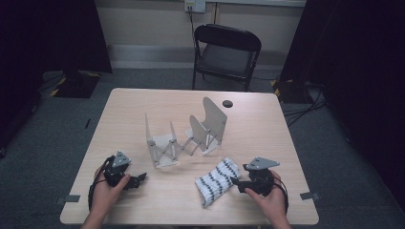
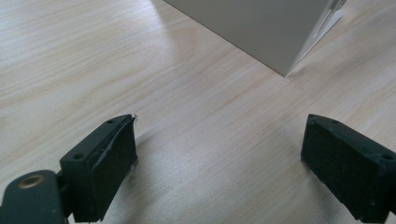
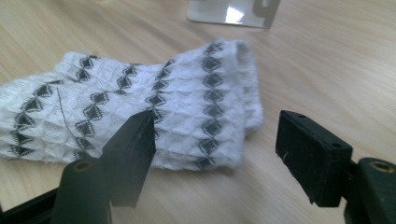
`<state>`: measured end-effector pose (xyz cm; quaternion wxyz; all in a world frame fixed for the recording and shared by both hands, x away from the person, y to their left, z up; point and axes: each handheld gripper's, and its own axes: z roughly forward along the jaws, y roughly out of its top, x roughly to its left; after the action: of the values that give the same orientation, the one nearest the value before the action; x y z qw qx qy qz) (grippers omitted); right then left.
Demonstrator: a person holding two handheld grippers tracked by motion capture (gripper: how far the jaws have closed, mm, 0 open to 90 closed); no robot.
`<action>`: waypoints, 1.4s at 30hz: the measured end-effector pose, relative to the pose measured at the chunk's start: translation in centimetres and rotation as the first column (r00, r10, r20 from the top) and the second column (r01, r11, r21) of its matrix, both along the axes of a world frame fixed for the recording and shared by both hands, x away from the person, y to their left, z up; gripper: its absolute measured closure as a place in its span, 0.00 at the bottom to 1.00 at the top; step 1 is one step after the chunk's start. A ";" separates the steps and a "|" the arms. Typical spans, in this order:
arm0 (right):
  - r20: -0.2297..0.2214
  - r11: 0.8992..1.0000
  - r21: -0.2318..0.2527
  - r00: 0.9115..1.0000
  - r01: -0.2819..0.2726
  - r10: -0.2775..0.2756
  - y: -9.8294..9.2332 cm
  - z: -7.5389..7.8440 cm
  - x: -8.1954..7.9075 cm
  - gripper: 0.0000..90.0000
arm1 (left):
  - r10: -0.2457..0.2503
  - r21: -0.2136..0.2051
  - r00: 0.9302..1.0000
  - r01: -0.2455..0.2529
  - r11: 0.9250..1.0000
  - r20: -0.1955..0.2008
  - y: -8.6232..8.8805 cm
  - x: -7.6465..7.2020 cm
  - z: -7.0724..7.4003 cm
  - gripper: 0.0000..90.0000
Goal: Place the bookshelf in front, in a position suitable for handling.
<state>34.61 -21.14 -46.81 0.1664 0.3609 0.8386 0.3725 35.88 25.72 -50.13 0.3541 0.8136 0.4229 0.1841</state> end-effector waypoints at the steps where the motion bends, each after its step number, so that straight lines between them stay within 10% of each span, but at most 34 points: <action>1: -0.005 1.000 -0.008 1.000 -0.005 0.005 0.3 -0.2 0.2 0.31 | 0.000 -0.002 1.000 0.000 1.000 0.001 0.0 0.0 0.0 0.11; 11: -0.020 0.997 -0.076 1.000 -0.006 0.004 -0.3 -1.5 3.6 0.30 | -0.001 0.000 1.000 0.001 1.000 0.000 0.0 0.0 0.0 0.11; 14: 0.006 0.989 -0.132 0.998 0.069 -0.069 -1.3 -1.0 5.2 0.33 | -0.002 0.000 1.000 0.002 1.000 -0.001 0.0 0.0 0.0 0.11; 17: 0.003 0.989 -0.075 0.992 0.129 -0.129 -2.6 -0.2 6.0 0.33 | -0.002 0.000 1.000 0.002 1.000 -0.001 0.0 0.0 0.0 0.11; 23: 0.029 0.997 -0.010 0.996 0.081 -0.081 -2.2 1.6 3.8 0.33 | 0.000 -0.001 1.000 0.000 1.000 0.001 -0.1 0.1 0.0 0.11; 32: -0.001 0.993 -0.079 0.996 -0.084 0.085 1.8 0.3 -0.8 0.31 | -0.001 -0.001 1.000 0.001 1.000 0.001 -0.1 0.1 0.0 0.11; 42: -0.049 0.992 -0.123 0.999 -0.004 -0.002 -1.1 -0.8 2.7 0.31 | -0.005 0.001 1.000 0.005 1.000 -0.001 -0.2 0.3 0.0 0.09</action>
<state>37.29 -22.24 -47.63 0.1675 0.3586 0.8639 0.3114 36.20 25.52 -50.15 0.3538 0.8149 0.4211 0.1830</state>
